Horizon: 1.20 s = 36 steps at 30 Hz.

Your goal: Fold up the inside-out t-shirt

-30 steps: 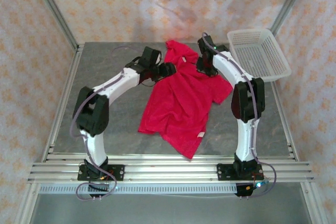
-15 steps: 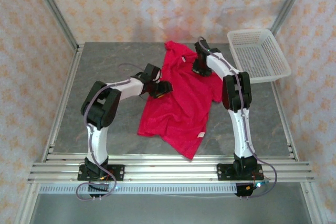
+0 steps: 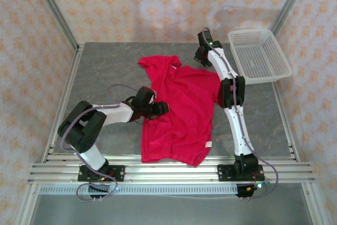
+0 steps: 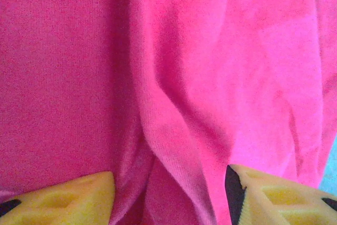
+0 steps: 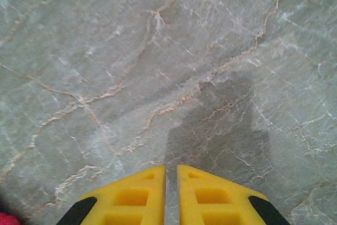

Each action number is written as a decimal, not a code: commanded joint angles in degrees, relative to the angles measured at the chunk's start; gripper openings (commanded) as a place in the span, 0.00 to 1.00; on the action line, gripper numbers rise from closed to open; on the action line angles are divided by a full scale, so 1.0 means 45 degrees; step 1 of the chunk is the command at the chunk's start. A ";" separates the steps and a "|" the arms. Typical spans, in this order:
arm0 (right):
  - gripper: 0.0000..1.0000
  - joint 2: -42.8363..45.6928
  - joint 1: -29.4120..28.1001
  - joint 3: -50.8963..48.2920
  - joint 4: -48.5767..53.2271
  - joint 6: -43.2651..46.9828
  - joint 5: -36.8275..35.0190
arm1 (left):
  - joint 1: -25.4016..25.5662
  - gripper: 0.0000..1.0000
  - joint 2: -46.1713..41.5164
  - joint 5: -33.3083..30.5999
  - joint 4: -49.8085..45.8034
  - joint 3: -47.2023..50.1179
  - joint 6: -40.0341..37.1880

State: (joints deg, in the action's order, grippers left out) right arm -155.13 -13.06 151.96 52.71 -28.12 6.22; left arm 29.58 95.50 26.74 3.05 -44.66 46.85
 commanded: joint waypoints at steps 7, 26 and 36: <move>0.21 0.4672 -0.0579 -0.4018 0.0635 0.0957 0.0445 | -0.2060 0.60 0.2067 -0.0974 -0.6004 -0.6889 -0.2484; 0.16 0.4539 -0.0606 -0.9025 -0.2508 -0.0828 0.1501 | -0.4458 0.54 1.1307 0.0307 -0.8143 -1.7126 -0.1514; 0.13 -0.0646 0.0788 -0.0843 0.0531 -0.1007 0.0225 | -0.6889 0.54 1.1560 -0.0083 -0.8384 -1.6976 -0.1268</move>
State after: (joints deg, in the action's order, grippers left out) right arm -151.72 -10.44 140.97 46.96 -32.01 11.60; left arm 0.51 143.92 30.85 -28.73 -121.89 40.66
